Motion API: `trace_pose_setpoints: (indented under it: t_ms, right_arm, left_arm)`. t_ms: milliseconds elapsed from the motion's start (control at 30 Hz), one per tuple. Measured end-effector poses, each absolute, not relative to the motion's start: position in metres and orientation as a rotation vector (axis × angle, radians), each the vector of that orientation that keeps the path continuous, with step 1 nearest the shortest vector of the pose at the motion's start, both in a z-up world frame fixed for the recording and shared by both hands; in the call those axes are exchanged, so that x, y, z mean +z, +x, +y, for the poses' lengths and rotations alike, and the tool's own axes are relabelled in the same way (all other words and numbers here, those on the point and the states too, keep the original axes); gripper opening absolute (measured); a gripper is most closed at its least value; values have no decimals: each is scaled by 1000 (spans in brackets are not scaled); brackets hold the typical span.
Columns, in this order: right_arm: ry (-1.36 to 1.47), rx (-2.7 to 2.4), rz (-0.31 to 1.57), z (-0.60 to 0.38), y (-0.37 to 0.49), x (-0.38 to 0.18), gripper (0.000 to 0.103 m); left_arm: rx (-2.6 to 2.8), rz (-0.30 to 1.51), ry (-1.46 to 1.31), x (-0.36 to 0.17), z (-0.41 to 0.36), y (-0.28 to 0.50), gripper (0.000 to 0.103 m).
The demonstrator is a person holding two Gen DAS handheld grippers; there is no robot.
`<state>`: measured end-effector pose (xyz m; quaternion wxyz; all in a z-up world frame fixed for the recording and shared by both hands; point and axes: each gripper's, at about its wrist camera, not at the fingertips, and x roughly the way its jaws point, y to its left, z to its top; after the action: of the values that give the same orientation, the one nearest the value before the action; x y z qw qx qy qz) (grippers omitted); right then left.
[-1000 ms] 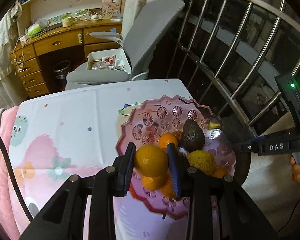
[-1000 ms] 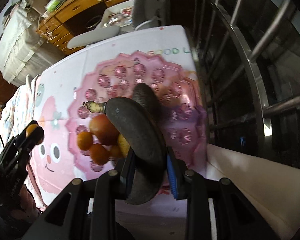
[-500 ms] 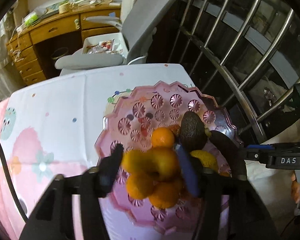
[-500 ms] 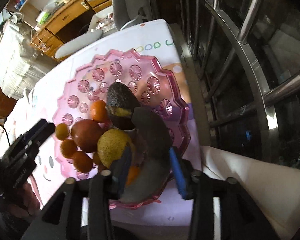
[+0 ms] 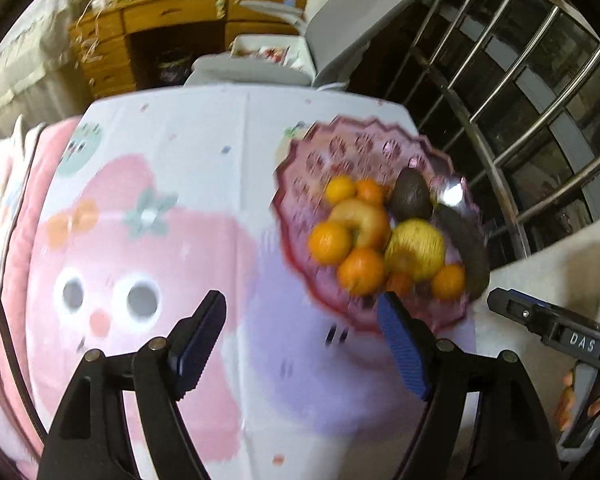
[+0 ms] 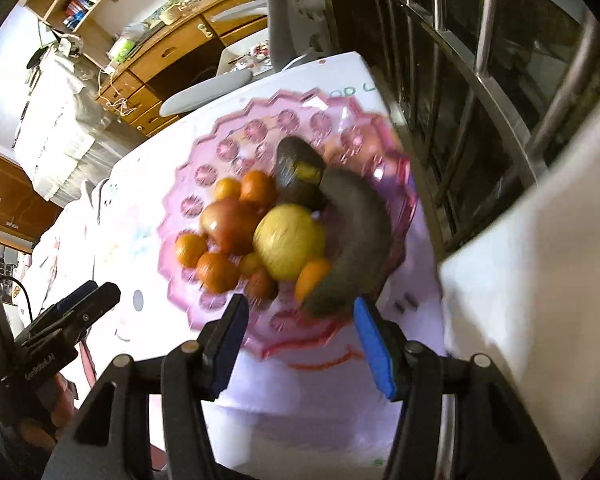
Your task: Organize fruits
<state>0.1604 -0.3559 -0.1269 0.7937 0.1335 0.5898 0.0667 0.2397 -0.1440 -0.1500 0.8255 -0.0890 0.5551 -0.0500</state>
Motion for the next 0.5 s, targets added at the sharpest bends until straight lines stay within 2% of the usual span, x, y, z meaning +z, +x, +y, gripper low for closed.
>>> trace_pose_setpoints:
  t_ms: [100,167,300,400,500]
  right_arm:
    - [260,145,1261,-337,135,-124,58]
    - [229,145,1248,-322,114,-122,68]
    - [224,143,1261,-296,77,-118,69]
    - [229,129,1241,-277,49,-111,79]
    - [216,129,1229,-261,26,-101,79]
  left_arm:
    - [-110,1197,-198,-144,-133,215,79]
    - [-115,1208,-188,-140,-127,199,81]
    - [-139,1231,-177,-130,-114,168,81]
    - [-175,1210,-173,-117,-103,145,82]
    - [-182,1201,-186,-108,-91,122,83]
